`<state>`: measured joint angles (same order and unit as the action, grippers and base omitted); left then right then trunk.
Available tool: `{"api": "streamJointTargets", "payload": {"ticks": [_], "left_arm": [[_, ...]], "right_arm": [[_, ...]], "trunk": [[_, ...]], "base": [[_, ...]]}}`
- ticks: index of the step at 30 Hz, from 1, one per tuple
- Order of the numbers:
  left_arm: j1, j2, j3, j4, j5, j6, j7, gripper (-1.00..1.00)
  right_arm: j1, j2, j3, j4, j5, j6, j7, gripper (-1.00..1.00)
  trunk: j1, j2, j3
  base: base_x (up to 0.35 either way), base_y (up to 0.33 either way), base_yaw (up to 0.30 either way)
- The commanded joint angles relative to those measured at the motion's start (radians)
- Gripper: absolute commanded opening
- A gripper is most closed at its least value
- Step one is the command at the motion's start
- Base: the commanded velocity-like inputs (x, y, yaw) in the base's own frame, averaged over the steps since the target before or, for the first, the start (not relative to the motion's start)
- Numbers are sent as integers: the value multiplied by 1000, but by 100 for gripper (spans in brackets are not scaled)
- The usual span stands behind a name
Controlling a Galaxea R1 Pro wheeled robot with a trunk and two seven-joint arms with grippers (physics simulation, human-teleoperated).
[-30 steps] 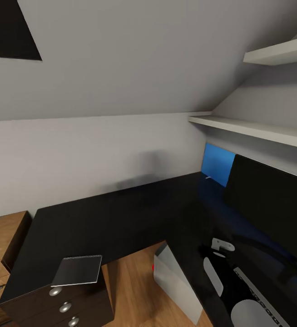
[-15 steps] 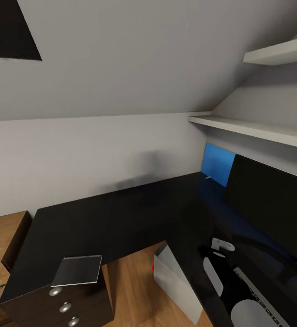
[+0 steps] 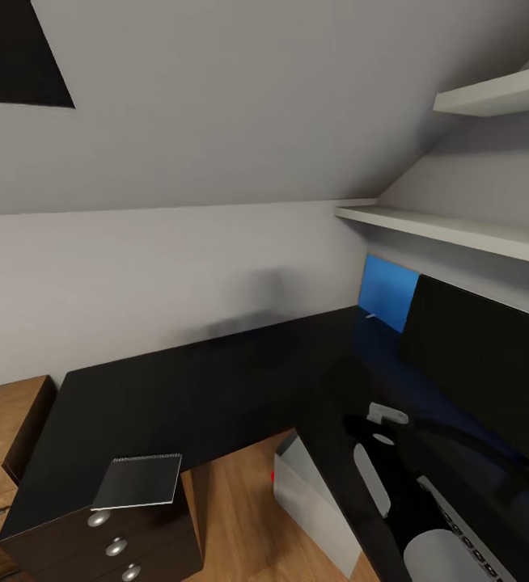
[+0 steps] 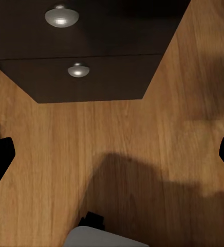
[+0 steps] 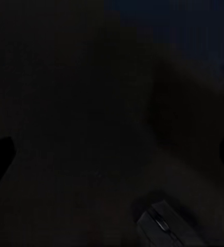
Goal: In the bedroom, organize the workspace by keeping the computer under the desk, ensuring the monitor is on the desk, placing the keyboard on the desk next to the monitor, placing the mouse on the desk next to the keyboard, moving the folder from the swivel chair onto the desk next to the mouse, stacking the notebook on top of the folder with the pen on top of the notebook, and positioning the swivel chair next to the desk.
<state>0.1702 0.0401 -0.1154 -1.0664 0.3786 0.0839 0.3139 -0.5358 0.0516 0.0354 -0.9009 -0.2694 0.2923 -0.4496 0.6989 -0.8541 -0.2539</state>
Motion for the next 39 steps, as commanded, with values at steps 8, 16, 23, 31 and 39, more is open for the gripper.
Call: {"api": "streamJointTargets", "payload": {"ticks": [8,16,23,31,39], "left_arm": [[0,1,-4,-3,6,5,8,100],[0,1,-2,-2,9,5,8,100],[0,0,-1,-1,10,5,8,100],[0,0,-2,-1,10,5,8,100],[0,1,-2,-1,10,5,8,100]], "right_arm": [[24,71,75,-135,-4,7,-11,100],[26,82,227,-55,-4,3,-6,100],[27,86,360,-13,-7,-7,-9,100],[27,86,374,-9,-10,-25,-8,100],[27,88,375,-9,-11,-27,-4,100]], "trunk": [[0,-1,-1],[0,-1,-1],[0,-1,-1],[0,-1,-1],[0,-1,-1]], "base": [[0,0,123],[0,0,273],[0,0,279],[0,0,169],[-39,18,10]]}}
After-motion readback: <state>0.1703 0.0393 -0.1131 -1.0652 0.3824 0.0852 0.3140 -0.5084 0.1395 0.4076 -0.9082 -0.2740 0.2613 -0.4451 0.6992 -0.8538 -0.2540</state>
